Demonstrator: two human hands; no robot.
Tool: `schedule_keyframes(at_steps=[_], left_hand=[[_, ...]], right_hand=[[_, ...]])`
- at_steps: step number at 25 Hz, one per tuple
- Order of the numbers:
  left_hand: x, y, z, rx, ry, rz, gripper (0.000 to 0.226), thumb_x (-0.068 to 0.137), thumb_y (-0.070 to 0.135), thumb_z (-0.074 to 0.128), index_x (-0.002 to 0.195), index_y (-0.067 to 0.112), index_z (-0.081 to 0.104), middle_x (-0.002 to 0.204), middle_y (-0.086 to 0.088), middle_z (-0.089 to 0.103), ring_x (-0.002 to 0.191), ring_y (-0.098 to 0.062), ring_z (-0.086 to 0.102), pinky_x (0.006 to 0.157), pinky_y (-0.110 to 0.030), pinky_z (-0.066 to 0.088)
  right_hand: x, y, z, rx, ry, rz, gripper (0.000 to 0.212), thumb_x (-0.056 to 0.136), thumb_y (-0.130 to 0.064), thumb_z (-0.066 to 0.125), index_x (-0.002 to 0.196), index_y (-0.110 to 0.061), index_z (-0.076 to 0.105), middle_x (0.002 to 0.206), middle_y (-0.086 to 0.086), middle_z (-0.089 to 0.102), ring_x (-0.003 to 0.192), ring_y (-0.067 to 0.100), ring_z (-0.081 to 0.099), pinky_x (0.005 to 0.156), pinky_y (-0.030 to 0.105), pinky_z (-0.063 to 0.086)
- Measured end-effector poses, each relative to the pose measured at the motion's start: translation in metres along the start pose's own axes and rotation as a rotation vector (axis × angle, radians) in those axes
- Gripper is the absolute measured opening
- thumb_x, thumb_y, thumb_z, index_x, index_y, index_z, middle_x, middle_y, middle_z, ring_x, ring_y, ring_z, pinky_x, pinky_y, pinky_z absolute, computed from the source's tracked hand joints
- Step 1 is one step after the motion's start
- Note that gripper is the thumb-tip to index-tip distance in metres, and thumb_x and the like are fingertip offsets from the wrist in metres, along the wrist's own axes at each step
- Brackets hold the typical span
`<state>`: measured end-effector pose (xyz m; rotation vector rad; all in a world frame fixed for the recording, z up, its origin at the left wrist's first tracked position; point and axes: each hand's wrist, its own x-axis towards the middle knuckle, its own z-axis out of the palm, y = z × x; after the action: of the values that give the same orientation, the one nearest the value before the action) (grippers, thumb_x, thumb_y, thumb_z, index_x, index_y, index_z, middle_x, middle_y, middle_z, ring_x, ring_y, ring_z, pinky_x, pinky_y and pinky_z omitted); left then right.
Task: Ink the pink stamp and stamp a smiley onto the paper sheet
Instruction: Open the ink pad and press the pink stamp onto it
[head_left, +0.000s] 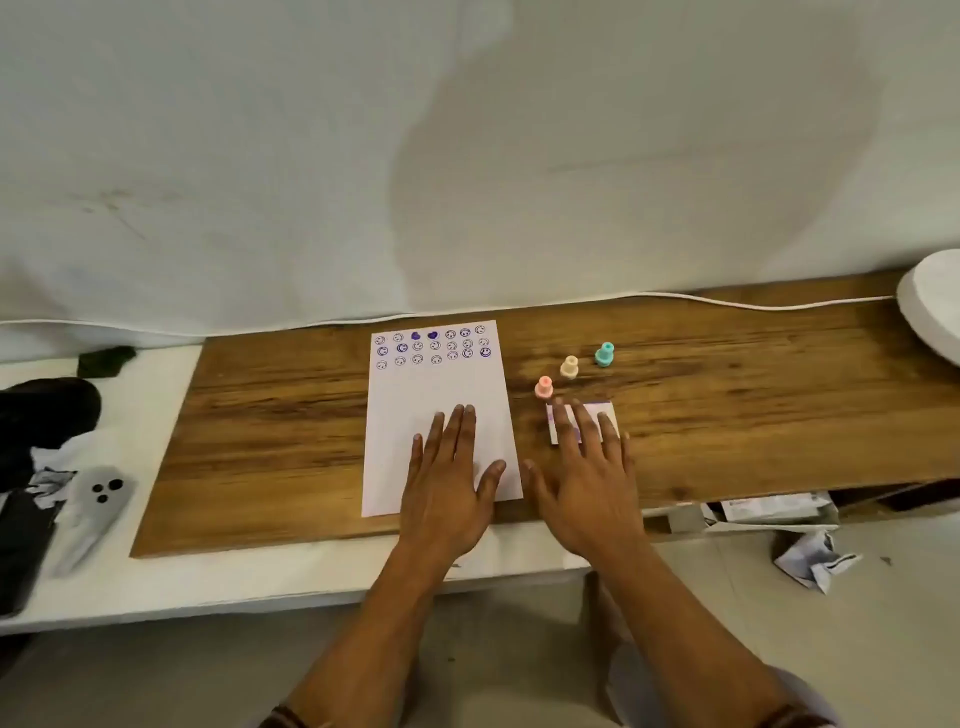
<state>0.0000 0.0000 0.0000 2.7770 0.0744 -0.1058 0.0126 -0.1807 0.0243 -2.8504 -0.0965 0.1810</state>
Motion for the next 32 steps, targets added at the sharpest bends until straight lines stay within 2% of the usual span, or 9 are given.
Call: schedule_keyframes(at_steps=[5, 7, 9, 14, 18, 21, 25, 29, 32], left_hand=[[0.008, 0.006, 0.026, -0.073, 0.013, -0.007, 0.088, 0.089, 0.079, 0.009, 0.163, 0.034, -0.001, 0.173, 0.010, -0.001, 0.160, -0.015, -0.002, 0.124, -0.034, -0.015], [0.019, 0.013, 0.029, -0.077, 0.026, 0.042, 0.087, 0.089, 0.078, 0.011, 0.163, 0.034, 0.003, 0.173, 0.010, 0.001, 0.159, -0.014, -0.001, 0.122, -0.033, -0.017], [0.026, 0.015, 0.033, -0.080, 0.032, 0.077, 0.081, 0.094, 0.073, 0.023, 0.163, 0.033, 0.011, 0.173, 0.009, 0.008, 0.160, -0.015, 0.004, 0.121, -0.031, -0.017], [0.034, 0.028, 0.034, -0.176, 0.063, 0.076, 0.071, 0.094, 0.058, 0.049, 0.158, 0.032, 0.033, 0.167, 0.007, 0.034, 0.156, -0.017, 0.025, 0.122, -0.031, -0.009], [0.041, 0.041, 0.038, -0.230, -0.018, 0.039, 0.078, 0.086, 0.044, 0.067, 0.156, 0.035, 0.033, 0.163, 0.006, 0.042, 0.153, -0.020, 0.033, 0.122, -0.033, -0.006], [0.042, 0.040, 0.040, -0.240, -0.013, 0.025, 0.080, 0.085, 0.038, 0.072, 0.155, 0.035, 0.034, 0.159, 0.005, 0.047, 0.150, -0.020, 0.039, 0.126, -0.035, 0.001], [0.039, 0.039, 0.039, -0.245, 0.035, -0.009, 0.078, 0.086, 0.043, 0.073, 0.152, 0.039, 0.031, 0.160, 0.005, 0.046, 0.152, -0.023, 0.034, 0.123, -0.037, 0.010], [0.037, 0.035, 0.038, -0.270, -0.002, -0.057, 0.084, 0.086, 0.043, 0.071, 0.157, 0.038, 0.026, 0.167, 0.006, 0.033, 0.158, -0.025, 0.019, 0.119, -0.035, 0.008], [0.038, 0.032, 0.034, -0.287, -0.014, -0.066, 0.085, 0.084, 0.039, 0.072, 0.157, 0.038, 0.028, 0.168, 0.007, 0.032, 0.158, -0.026, 0.018, 0.119, -0.037, 0.007]], right_hand=[[0.023, -0.001, 0.014, 0.066, 0.202, 0.079, 0.082, 0.094, -0.074, 0.043, 0.162, -0.032, 0.026, 0.171, 0.006, 0.032, 0.157, 0.036, 0.028, 0.125, 0.057, 0.027], [0.036, 0.001, 0.014, 0.063, 0.179, 0.167, 0.084, 0.092, -0.075, 0.047, 0.161, -0.032, 0.026, 0.170, 0.009, 0.031, 0.154, 0.037, 0.031, 0.120, 0.056, 0.033], [0.043, 0.009, 0.016, 0.054, 0.122, 0.248, 0.087, 0.092, -0.075, 0.050, 0.161, -0.030, 0.023, 0.169, 0.013, 0.030, 0.152, 0.038, 0.030, 0.119, 0.052, 0.036], [0.049, 0.013, 0.016, 0.095, 0.094, 0.264, 0.081, 0.091, -0.067, 0.061, 0.155, -0.027, 0.030, 0.163, 0.013, 0.036, 0.149, 0.036, 0.032, 0.119, 0.048, 0.036], [0.048, 0.008, 0.013, 0.224, 0.023, 0.282, 0.087, 0.085, -0.065, 0.069, 0.154, -0.027, 0.032, 0.161, 0.011, 0.039, 0.145, 0.034, 0.038, 0.113, 0.046, 0.043], [0.053, 0.015, 0.007, 0.370, 0.102, 0.301, 0.082, 0.084, -0.056, 0.076, 0.149, -0.024, 0.037, 0.152, 0.009, 0.047, 0.137, 0.030, 0.045, 0.103, 0.042, 0.048], [0.069, 0.044, -0.009, 0.325, 0.220, 0.359, 0.089, 0.085, -0.052, 0.079, 0.153, -0.022, 0.029, 0.157, 0.014, 0.041, 0.142, 0.035, 0.040, 0.109, 0.051, 0.049], [0.085, 0.059, -0.014, 0.268, 0.139, 0.370, 0.089, 0.091, -0.053, 0.073, 0.160, -0.026, 0.024, 0.169, 0.014, 0.027, 0.154, 0.037, 0.027, 0.118, 0.056, 0.040], [0.086, 0.045, -0.012, 0.242, 0.216, 0.296, 0.070, 0.095, -0.051, 0.068, 0.154, -0.026, 0.039, 0.163, 0.013, 0.038, 0.148, 0.037, 0.036, 0.115, 0.056, 0.042]])
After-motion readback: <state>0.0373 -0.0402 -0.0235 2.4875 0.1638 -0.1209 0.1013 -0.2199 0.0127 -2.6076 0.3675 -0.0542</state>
